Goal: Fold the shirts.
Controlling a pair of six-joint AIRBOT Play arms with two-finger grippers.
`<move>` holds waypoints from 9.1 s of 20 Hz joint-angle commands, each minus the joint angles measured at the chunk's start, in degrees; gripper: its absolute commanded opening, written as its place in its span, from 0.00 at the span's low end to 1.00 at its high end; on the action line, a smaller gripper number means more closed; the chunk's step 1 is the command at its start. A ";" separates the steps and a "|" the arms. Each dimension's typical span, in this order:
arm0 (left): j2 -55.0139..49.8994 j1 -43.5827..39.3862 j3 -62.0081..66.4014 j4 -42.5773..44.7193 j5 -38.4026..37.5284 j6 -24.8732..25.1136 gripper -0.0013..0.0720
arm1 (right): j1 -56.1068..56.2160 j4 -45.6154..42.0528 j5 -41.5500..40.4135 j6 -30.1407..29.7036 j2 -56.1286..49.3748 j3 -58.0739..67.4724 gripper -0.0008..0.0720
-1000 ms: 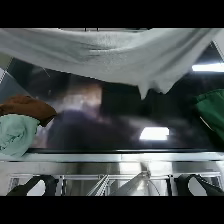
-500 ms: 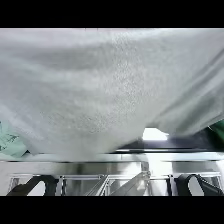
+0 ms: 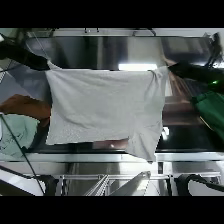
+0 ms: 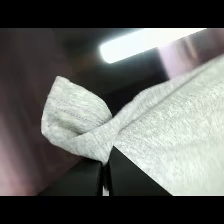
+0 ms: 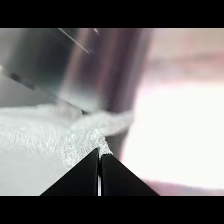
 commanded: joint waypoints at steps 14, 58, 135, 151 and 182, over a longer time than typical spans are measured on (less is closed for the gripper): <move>9.92 7.54 -16.04 -7.98 -8.41 -10.45 0.01 | 2.60 -47.74 40.48 34.73 6.69 5.42 0.31; 28.48 22.60 -62.01 -3.21 0.46 -9.86 1.00 | 16.52 -76.50 27.80 48.24 5.40 -2.38 0.02; 19.93 7.19 -25.31 -40.94 -13.05 3.61 0.04 | -7.32 4.37 12.07 -5.60 14.03 -5.20 0.02; -23.30 5.46 4.33 -35.63 -12.04 -4.33 0.03 | -11.21 8.13 7.21 -10.14 -20.33 7.85 0.02; 1.77 12.48 -33.92 -17.53 -16.96 -10.27 0.47 | -29.05 -23.39 32.46 0.46 -5.62 -3.87 0.33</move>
